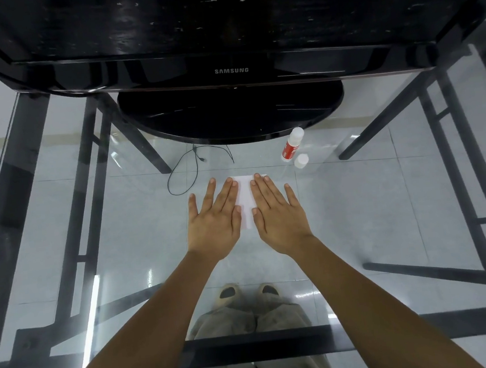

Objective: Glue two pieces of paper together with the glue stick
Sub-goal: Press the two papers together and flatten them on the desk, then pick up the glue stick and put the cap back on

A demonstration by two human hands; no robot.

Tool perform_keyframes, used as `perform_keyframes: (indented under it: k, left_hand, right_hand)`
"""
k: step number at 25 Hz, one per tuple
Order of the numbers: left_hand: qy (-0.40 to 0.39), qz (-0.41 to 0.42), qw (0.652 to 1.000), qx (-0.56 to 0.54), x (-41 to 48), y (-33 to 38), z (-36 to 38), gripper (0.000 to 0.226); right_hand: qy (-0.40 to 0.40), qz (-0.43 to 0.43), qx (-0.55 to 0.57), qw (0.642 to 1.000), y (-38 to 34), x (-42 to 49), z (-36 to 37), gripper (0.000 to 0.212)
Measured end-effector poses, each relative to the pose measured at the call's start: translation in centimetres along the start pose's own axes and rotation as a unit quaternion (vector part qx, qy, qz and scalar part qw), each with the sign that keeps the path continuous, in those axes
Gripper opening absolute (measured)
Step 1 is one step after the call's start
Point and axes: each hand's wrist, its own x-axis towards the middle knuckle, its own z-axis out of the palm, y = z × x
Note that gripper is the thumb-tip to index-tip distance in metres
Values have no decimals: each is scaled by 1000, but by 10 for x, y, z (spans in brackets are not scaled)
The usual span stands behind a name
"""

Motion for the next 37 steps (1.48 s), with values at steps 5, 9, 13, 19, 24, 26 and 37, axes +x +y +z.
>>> perform_keyframes:
  k: [5,9,13,19,24,26,37]
  left_hand:
    - [44,10,999,-3,0,-2,1,54]
    - [35,7,999,-21,0,-3,4,55]
    - [29,12,999,-19,0,-4,0,54]
    - [-5,6,1000,-23,0,-5,-1,57]
    - [-1,-9,981,-195,2,-6,-12,51]
    - [27,-23,963,-266,5,-4,-22,51]
    - [4,71,961,-268,93,62,-64,57]
  right_hand:
    - [-9,49,-6,999,1,-7,2,70]
    - [-14,48,-4,999,5,-10,2,64]
    - [-11,49,0,999,4,-10,3,66]
    - [0,50,31,998,4,-11,4,74]
    - [37,86,103,990,9,-22,-3,69]
    - [43,116,103,987,15,-29,-5,69]
    - [23,218,56,974,48,-49,4,68]
